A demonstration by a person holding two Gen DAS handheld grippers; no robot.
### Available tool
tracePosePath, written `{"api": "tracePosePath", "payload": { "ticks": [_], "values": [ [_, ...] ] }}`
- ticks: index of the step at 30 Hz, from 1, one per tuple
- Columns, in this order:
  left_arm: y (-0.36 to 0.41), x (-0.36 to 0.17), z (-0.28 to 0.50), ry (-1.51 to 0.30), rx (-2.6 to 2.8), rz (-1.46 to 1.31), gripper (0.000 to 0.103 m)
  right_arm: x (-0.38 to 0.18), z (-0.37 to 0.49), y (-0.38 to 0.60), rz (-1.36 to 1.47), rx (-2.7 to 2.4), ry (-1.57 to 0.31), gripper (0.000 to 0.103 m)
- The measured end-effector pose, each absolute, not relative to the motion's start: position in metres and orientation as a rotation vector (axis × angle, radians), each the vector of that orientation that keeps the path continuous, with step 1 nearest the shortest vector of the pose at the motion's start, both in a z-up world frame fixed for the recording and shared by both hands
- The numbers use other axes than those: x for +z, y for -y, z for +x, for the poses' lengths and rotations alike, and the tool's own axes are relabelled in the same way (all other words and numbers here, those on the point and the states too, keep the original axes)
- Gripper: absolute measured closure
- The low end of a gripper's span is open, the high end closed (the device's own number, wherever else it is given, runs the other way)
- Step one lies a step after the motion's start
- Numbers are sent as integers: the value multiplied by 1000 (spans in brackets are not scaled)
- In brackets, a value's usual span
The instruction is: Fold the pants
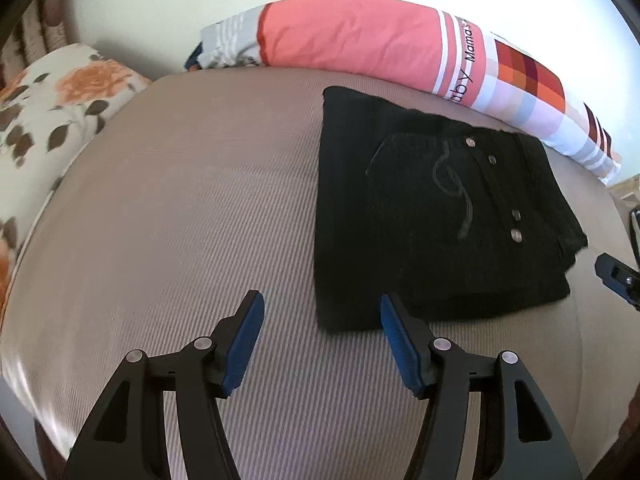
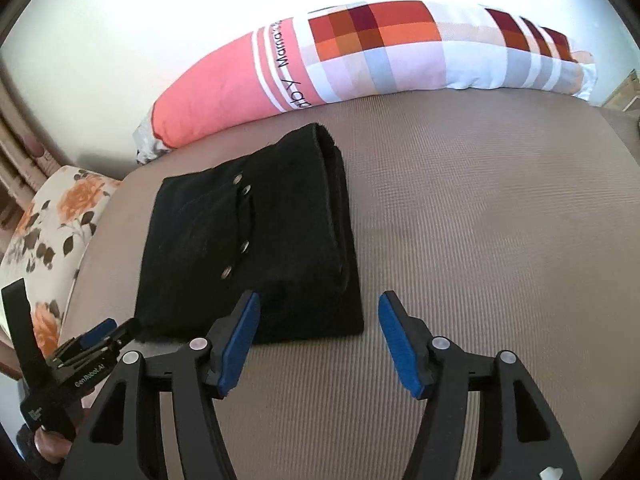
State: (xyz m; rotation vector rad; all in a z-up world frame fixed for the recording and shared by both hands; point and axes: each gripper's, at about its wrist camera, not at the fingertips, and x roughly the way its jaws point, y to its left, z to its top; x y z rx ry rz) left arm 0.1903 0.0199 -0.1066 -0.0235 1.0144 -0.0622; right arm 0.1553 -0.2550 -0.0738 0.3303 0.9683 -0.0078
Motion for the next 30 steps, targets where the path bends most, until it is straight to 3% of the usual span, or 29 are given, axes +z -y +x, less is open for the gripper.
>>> {"api": "tracePosePath", "payload": {
  "ticks": [14,18,30],
  "values": [
    [-5,-75,113,-897,-23,83,41,-59,96,206,202,-32,-904,34],
    [-5,-72,106,-878,-19,87,41,-52,90,196,163,-27,-863,29],
    [-5,-69,93,-856,9,91,41,-49,80,187,127,-9,-825,27]
  ]
}}
